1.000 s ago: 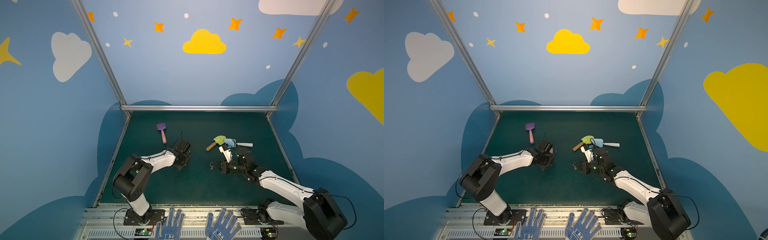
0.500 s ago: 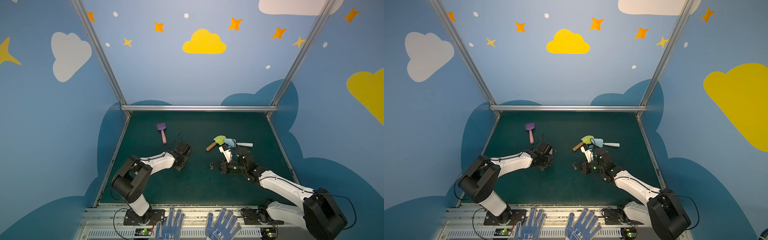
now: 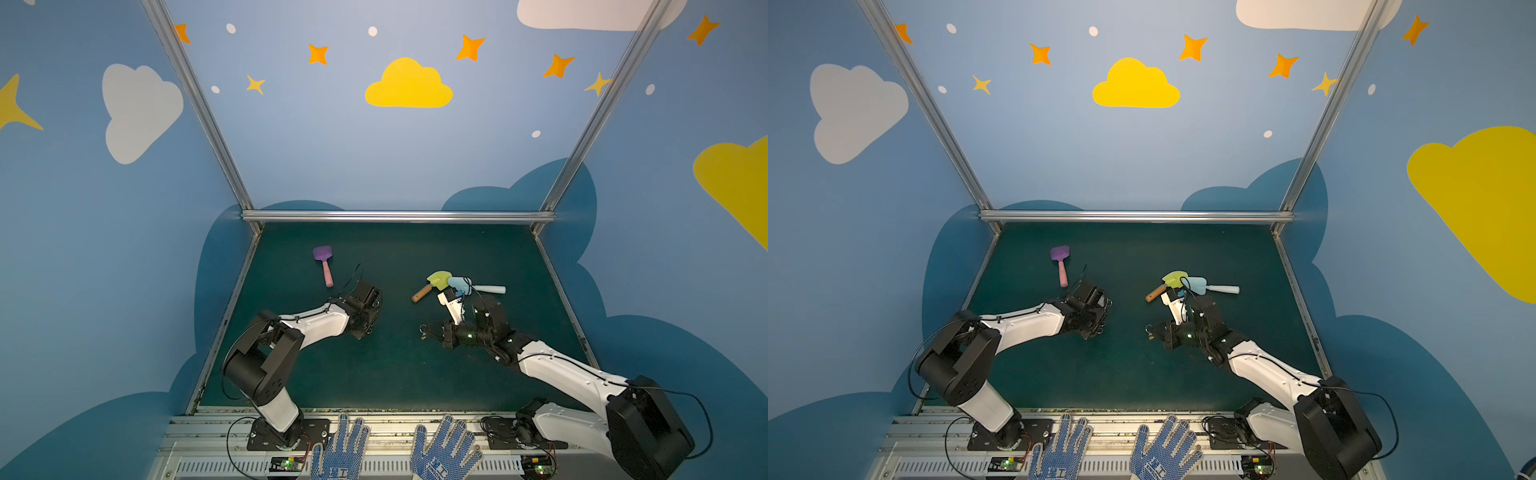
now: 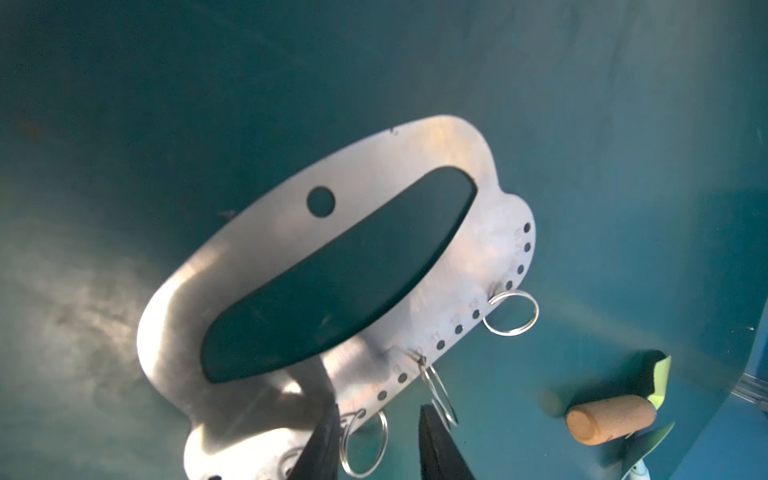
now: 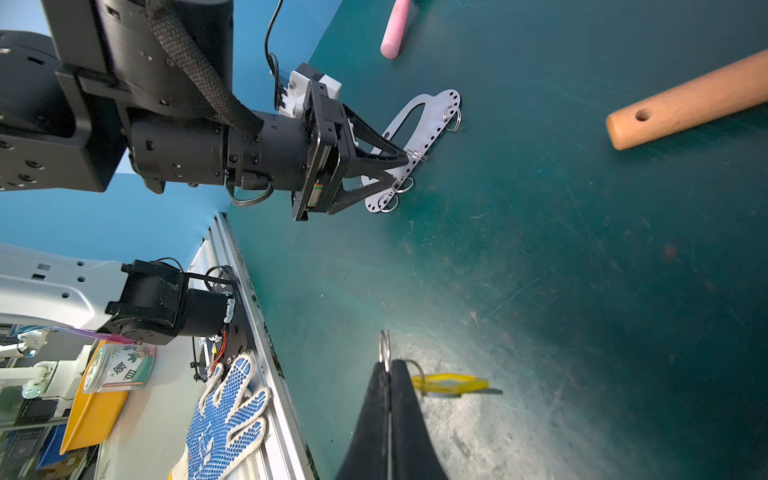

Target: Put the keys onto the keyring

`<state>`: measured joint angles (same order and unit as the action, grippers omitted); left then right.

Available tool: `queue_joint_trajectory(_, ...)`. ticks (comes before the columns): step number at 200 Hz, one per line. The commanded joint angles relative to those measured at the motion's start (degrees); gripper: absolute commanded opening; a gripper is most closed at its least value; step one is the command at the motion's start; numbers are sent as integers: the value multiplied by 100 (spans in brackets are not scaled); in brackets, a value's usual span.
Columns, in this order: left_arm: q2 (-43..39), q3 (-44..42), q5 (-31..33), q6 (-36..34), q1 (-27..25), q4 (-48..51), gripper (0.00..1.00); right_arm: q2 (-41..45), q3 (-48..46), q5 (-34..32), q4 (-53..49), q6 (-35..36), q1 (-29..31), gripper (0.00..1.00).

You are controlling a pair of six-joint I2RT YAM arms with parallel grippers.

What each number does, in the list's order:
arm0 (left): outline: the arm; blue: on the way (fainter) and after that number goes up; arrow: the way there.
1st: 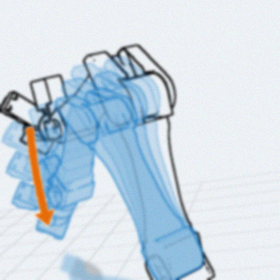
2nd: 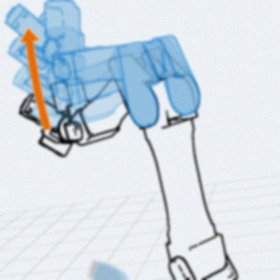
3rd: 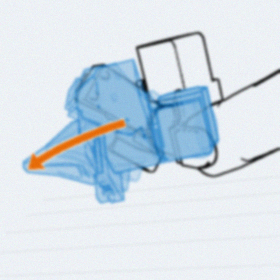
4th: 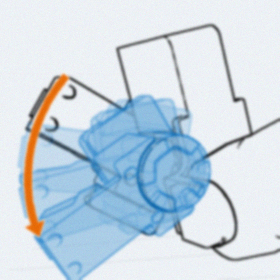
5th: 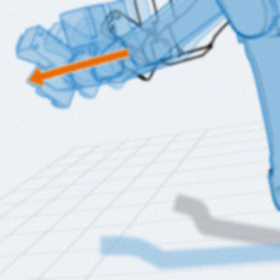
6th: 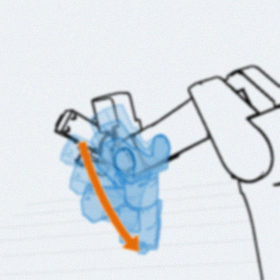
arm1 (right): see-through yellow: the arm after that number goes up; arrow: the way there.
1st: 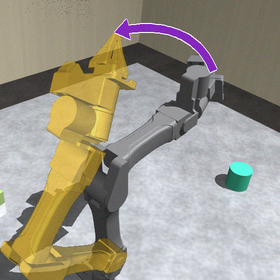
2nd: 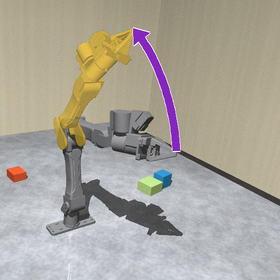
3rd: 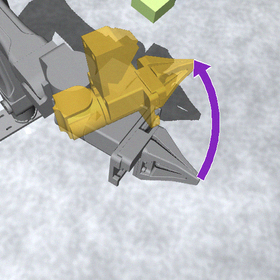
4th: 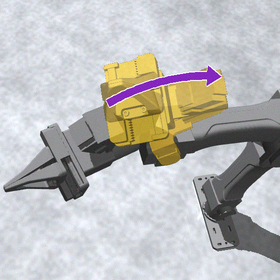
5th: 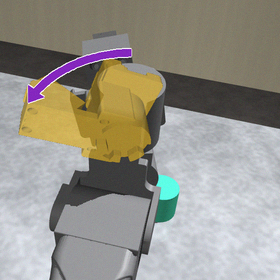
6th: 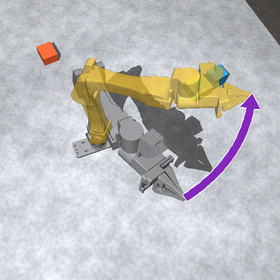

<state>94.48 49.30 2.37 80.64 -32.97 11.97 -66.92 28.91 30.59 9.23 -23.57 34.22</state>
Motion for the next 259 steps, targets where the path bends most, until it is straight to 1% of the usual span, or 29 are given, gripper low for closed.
queue_joint_trajectory(1, -358, -163, -3, 195, -83, 50, 38, 3, -25, 25, 145, -16, -29, 0)
queue_joint_trajectory(21, -534, -181, 113, 206, -133, 142, 42, -63, -30, 69, 223, -50, -29, 0)
queue_joint_trajectory(46, -520, -172, 88, 263, -157, 67, 42, -106, -10, 96, 235, -60, -20, 0)
queue_joint_trajectory(64, -377, -182, 43, 371, -157, -52, 42, -51, -21, 70, 221, -55, -19, 0)
queue_joint_trajectory(108, -63, -120, -26, 349, -178, -136, 42, 112, -68, -13, 62, 9, -29, 0)
queue_joint_trajectory(150, 42, -115, 179, 309, -183, -100, 42, 114, -72, -19, 65, 18, -30, 0)
queue_joint_trajectory(181, 175, -86, 297, 281, -168, -135, 39, 108, -66, -18, 69, 17, -38, 0)
queue_joint_trajectory(223, 340, -26, 274, 228, -92, -106, 27, 204, -84, -51, -3, 32, -47, 0)
queue_joint_trajectory(247, 301, -15, 249, 191, -80, -39, 26, 234, -105, -64, -5, 31, -60, 0)
queue_joint_trajectory(259, 249, -39, 216, 180, -71, -28, 28, 213, -104, -55, 17, 23, -64, 0)
